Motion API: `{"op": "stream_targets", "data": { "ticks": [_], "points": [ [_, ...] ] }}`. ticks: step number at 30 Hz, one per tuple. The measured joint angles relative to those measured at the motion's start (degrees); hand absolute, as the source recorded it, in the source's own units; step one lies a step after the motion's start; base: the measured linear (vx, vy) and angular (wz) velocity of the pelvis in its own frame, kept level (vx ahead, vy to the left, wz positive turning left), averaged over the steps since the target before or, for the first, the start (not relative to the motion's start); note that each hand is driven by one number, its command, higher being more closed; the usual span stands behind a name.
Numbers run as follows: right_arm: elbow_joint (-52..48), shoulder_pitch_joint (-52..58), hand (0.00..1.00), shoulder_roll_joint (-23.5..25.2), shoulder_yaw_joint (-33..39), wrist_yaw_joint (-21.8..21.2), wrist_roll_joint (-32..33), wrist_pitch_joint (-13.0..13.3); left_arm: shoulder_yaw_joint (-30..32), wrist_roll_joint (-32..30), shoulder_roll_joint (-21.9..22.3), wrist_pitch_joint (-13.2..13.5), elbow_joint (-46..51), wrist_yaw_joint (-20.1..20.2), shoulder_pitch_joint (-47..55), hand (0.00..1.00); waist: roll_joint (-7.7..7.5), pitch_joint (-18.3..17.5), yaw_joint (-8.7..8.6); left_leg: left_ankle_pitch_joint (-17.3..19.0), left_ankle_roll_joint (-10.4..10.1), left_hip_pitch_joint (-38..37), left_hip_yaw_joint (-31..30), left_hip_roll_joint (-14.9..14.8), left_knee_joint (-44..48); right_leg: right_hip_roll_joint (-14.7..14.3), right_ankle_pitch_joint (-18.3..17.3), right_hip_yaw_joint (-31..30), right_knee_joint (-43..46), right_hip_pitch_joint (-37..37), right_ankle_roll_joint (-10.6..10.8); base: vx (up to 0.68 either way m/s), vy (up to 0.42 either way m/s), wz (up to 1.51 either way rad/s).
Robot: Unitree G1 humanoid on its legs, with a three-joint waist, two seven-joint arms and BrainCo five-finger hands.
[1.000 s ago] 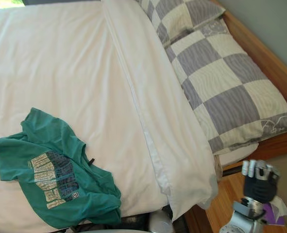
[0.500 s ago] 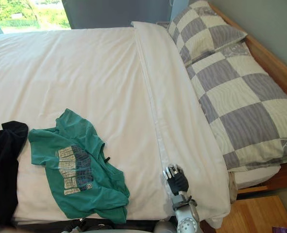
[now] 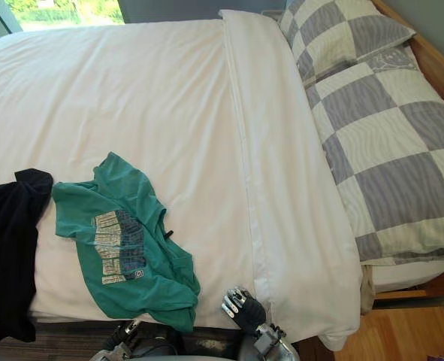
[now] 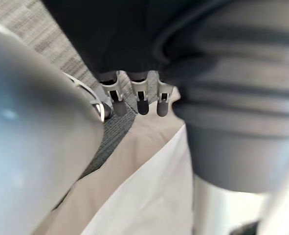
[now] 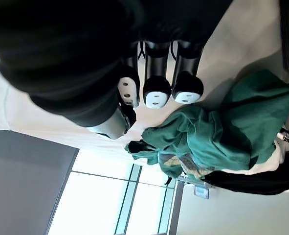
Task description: Tidy the bed and pick cloth on bed and put in laundry
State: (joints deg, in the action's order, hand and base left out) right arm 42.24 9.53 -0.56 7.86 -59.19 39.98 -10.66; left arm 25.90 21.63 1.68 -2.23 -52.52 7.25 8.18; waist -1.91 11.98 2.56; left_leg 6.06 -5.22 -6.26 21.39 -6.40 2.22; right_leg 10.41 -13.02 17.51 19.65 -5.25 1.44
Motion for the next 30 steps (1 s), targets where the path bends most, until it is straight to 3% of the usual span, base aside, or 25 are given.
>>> {"op": "stream_targets", "data": {
  "ticks": [4, 5, 8, 10, 12, 14, 16, 18, 20, 21, 23, 25, 30],
  "points": [
    [2.2, 4.5, 1.0, -0.4, 5.0, -8.9, -2.2, -1.1, 2.6, -1.1, 0.1, 1.1, -1.1, 0.4, -0.1, 0.0, -0.92, -0.6, 0.02, 0.7, -1.0, -1.9, 0.4, -0.5, -0.1, -0.7, 0.2, 0.2, -1.8, 2.6, 0.2, 0.06, 0.019, -0.03],
    [2.6, 5.8, 0.0, -0.4, 5.5, -9.8, -2.1, 0.8, 3.6, -1.3, 0.4, 1.3, -1.2, 0.3, -0.1, 0.0, -0.92, -0.6, 0.05, 0.8, -1.0, -1.9, 0.8, -0.7, -0.1, -1.0, 0.5, -0.1, -2.3, 2.6, 0.3, 0.04, 0.014, -0.1],
    [3.3, 6.0, 0.0, 0.3, 6.2, -8.2, -0.3, 4.9, 4.9, -3.2, 0.5, 1.6, -1.4, 0.3, -0.1, 0.0, -0.71, -0.8, -0.12, 0.8, -1.1, -2.1, 2.3, -1.3, -0.2, -2.2, 2.0, -1.3, -4.6, 2.9, 0.1, 0.02, 0.016, -0.28],
    [4.0, 6.1, 0.0, 0.4, 7.0, -4.2, 2.0, 7.0, 6.0, -3.5, 0.7, 1.7, -1.8, 0.4, -0.2, 0.0, -0.53, -0.9, -0.12, 0.8, -1.1, -2.8, 3.1, -1.5, -0.3, -2.8, 2.7, -1.7, -5.9, 3.8, 0.2, 0.0, 0.015, -0.17],
    [5.2, 6.7, 0.0, 0.4, 10.9, 7.5, 5.6, 10.3, 7.3, -5.5, 0.7, 1.9, -2.9, 0.4, -0.1, 0.0, -0.04, -2.6, -0.01, 0.8, -1.1, -3.0, 4.2, -1.8, -0.9, -3.6, 3.9, -2.6, -7.8, 4.0, 0.1, 0.02, 0.015, -0.24],
    [5.1, 6.6, 0.0, 0.3, 14.1, 14.1, 5.8, 12.1, 8.3, -5.5, 1.1, 1.8, -3.6, 0.5, -0.1, 0.0, 0.33, -2.9, 0.11, 0.8, -1.1, -3.7, 5.1, -1.8, -1.2, -4.0, 4.5, -3.3, -8.5, 4.3, 0.2, 0.01, 0.013, -0.25],
    [5.1, 6.7, 0.0, 0.4, 19.8, 27.0, 1.3, 15.4, 8.5, -5.5, 1.4, 1.2, -3.7, 0.4, 0.2, 0.0, 0.77, -3.2, 0.08, 0.8, -1.1, -4.1, 6.0, -1.8, -1.3, -4.4, 5.1, -4.2, -9.5, 4.9, 0.2, -0.04, 0.008, -0.19],
    [5.1, 6.7, 0.0, 0.4, 22.6, 32.2, -1.9, 16.0, 8.6, -5.5, 1.5, 0.9, -3.7, 0.4, 0.2, 0.0, 0.87, -3.2, 0.04, 0.8, -1.1, -4.4, 6.4, -1.9, -1.5, -4.5, 5.5, -4.5, -9.8, 5.0, 0.2, -0.04, -0.003, -0.14],
    [5.6, 6.8, 0.0, 0.5, 27.0, 39.7, -11.2, 16.0, 9.1, -5.5, 1.5, 0.0, -3.7, 0.4, 0.4, 0.0, 0.99, -3.6, -0.04, 0.8, -1.1, -4.7, 6.6, -1.9, -1.7, -4.7, 5.6, -4.8, -10.1, 5.3, 0.2, -0.04, -0.01, -0.08],
    [5.9, 6.9, 0.0, 0.5, 27.8, 40.6, -13.2, 16.1, 9.1, -5.5, 1.5, -0.1, -3.7, 0.4, 0.4, 0.0, 1.01, -3.8, -0.04, 0.8, -1.1, -4.7, 6.6, -1.9, -1.8, -4.7, 5.7, -4.8, -10.3, 5.3, 0.2, 0.0, 0.0, 0.0],
    [6.8, 7.7, 0.0, 1.0, 30.5, 44.3, -26.5, 16.5, 9.1, -5.6, 1.7, -0.7, -3.7, 0.0, 0.5, 0.0, 1.25, -4.8, 0.02, 0.8, -1.0, -4.7, 6.6, -1.8, -2.1, -4.9, 6.1, -4.6, -11.1, 5.7, 0.3, 0.0, 0.0, 0.0],
    [7.3, 8.3, 0.0, 1.9, 30.4, 45.0, -34.3, 17.4, 9.1, -7.4, 1.7, -1.0, -3.4, -0.2, 0.6, 0.0, 1.4, -5.2, 0.11, 0.8, -1.0, -4.7, 6.3, -1.8, -2.2, -4.9, 6.1, -4.2, -11.2, 5.9, 0.3, 0.02, -0.007, 0.06],
    [8.7, 7.8, 0.0, 3.6, 23.9, 44.5, -39.2, 18.0, 8.9, -7.7, 2.3, -0.7, -3.1, -4.0, 0.6, 0.0, 1.95, -5.2, 0.23, 1.6, -0.2, -4.7, 5.9, -1.5, -1.1, -4.2, 5.4, -3.8, -10.2, 6.2, 0.5, 0.02, 0.007, 0.07]
  ]
}}
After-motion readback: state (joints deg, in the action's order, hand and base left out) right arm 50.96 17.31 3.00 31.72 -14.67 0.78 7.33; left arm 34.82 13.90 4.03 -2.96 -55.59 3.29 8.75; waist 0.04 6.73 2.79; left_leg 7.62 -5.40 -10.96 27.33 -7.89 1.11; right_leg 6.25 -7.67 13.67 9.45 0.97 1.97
